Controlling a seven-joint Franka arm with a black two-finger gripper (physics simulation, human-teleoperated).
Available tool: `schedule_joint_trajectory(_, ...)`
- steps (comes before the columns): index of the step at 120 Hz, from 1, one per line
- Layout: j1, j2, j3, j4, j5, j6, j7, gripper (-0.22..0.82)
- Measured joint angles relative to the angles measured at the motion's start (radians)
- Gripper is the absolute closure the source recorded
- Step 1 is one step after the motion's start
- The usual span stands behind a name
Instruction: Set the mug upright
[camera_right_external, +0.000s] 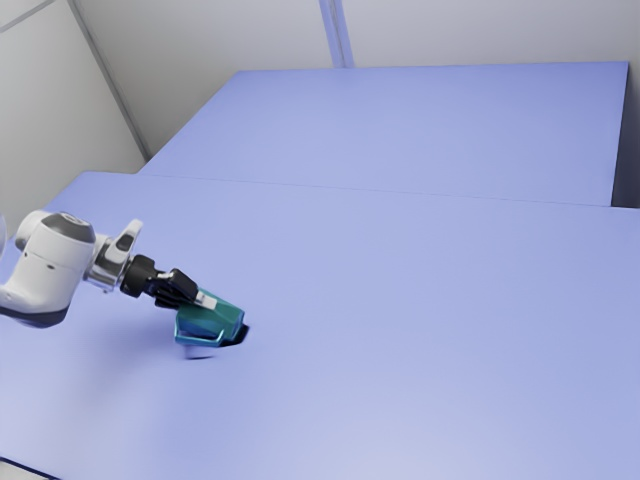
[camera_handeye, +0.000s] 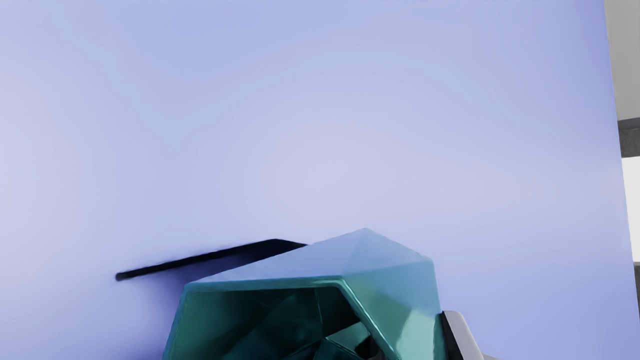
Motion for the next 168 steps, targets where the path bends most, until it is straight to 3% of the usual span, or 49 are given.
schedule_joint_trajectory(51, -0.065, -0.102, 0.002, 0.006, 0.026, 0.018, -0.025, 0.77)
schedule_joint_trajectory(80, -0.129, -0.138, 0.001, 0.087, 0.257, 0.032, -0.101, 0.77)
schedule_joint_trajectory(122, -0.207, -0.18, -0.011, 0.117, 0.6, 0.037, -0.321, 0.77)
schedule_joint_trajectory(168, -0.274, -0.197, -0.065, 0.104, 0.766, 0.095, -0.604, 0.77)
